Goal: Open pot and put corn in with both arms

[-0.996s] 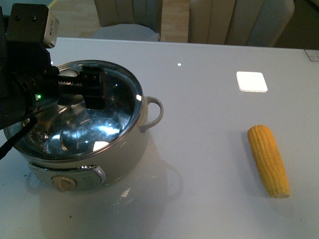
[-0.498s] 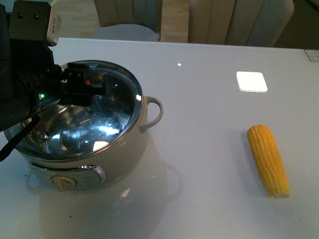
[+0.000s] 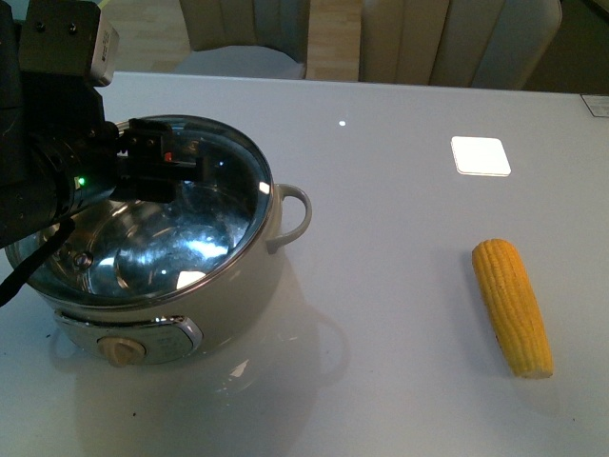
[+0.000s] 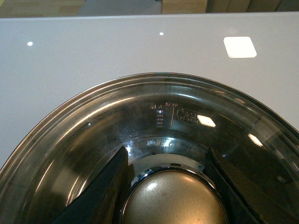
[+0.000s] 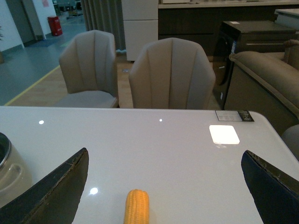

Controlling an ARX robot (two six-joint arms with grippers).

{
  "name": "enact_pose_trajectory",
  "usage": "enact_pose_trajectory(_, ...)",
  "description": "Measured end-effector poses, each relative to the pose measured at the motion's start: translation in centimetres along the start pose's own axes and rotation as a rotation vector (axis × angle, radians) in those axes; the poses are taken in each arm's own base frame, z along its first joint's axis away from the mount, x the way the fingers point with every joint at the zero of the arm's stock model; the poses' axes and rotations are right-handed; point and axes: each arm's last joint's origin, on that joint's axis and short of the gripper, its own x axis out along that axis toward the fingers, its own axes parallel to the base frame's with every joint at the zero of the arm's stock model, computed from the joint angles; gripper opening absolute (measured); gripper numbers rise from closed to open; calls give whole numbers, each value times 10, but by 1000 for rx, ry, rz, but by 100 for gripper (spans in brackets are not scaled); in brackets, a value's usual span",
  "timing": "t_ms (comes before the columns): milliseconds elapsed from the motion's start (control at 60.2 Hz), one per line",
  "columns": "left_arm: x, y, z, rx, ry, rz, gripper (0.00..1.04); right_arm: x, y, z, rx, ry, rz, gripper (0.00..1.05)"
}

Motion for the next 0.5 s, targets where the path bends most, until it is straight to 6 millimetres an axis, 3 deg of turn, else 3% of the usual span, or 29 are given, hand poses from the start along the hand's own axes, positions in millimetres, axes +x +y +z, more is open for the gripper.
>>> enact_pose_trajectory(249,-5,-1,12,15,-6,4,43,0,0,0,0,0,0,96)
enact_pose_trajectory(498,-14,-1,46,18,-73,1,43,0,0,0,0,0,0,96)
